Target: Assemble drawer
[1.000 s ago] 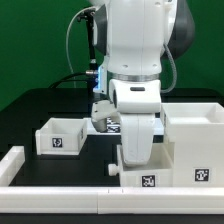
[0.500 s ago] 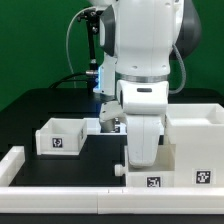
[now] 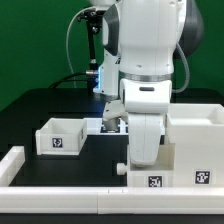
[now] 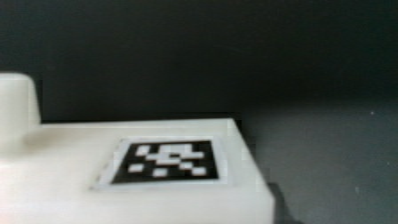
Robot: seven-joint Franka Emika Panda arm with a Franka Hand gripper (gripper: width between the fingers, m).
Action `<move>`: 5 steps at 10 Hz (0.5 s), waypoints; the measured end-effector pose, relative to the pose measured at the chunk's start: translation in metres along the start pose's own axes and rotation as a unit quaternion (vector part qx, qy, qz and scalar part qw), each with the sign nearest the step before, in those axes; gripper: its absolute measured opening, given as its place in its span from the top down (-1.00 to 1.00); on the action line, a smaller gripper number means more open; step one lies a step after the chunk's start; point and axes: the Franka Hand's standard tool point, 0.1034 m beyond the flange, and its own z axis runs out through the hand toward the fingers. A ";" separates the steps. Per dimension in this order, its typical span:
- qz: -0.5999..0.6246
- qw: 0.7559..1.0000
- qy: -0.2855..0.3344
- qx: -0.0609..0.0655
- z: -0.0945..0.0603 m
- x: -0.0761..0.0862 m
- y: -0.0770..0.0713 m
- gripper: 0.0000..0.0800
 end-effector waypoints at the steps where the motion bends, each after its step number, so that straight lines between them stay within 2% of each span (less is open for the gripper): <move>1: 0.000 1.000 0.000 0.000 0.000 0.000 0.000 0.90; 2: 0.001 1.000 -0.001 0.000 -0.001 -0.001 0.000 0.90; 3: 0.001 1.000 -0.004 0.004 -0.009 -0.003 0.001 0.46; 4: 0.001 1.000 -0.011 0.009 -0.024 -0.006 0.003 0.46; 5: 0.003 1.000 -0.018 0.015 -0.039 -0.011 0.006 0.00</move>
Offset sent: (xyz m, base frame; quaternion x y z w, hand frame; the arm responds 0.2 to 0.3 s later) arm 0.0011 -0.0036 0.0470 0.0299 -0.0160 0.0026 0.9994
